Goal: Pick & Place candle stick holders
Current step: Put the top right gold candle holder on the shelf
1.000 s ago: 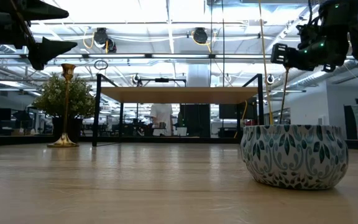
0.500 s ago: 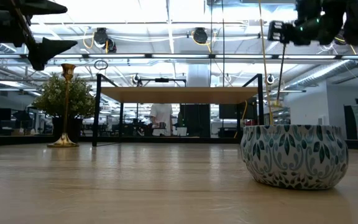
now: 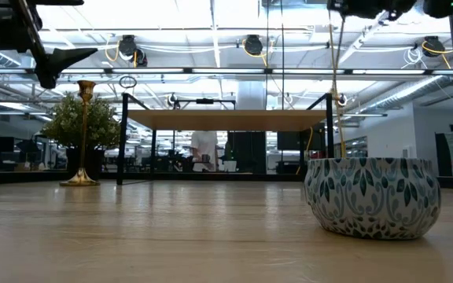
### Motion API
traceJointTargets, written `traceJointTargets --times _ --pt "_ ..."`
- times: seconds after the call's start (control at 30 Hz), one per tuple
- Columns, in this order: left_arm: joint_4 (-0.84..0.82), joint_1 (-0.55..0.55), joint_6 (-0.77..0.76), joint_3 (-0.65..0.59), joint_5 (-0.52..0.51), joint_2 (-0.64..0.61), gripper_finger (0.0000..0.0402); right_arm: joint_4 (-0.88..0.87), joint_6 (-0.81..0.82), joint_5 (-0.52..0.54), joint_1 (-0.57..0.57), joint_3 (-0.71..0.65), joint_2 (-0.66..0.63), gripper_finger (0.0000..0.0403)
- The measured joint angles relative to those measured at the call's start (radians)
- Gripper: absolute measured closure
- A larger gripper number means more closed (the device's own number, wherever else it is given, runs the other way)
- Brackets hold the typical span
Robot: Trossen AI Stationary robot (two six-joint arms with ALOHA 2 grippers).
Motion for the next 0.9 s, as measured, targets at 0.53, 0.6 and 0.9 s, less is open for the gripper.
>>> traceJointTargets --times 0.53,0.6,0.9 --pt "0.065 0.0 -0.002 0.0 -0.063 0.0 0.0036 -0.081 0.081 -0.178 0.161 0.236 0.158 0.0309" --pt "0.087 0.0 0.028 0.0 -0.081 0.0 0.0036 -0.121 0.124 -0.215 0.166 0.277 0.196 0.0309" --pt "0.119 0.0 0.063 0.0 -0.18 0.0 0.0036 -0.273 0.238 -0.334 0.17 0.483 0.376 0.0309"
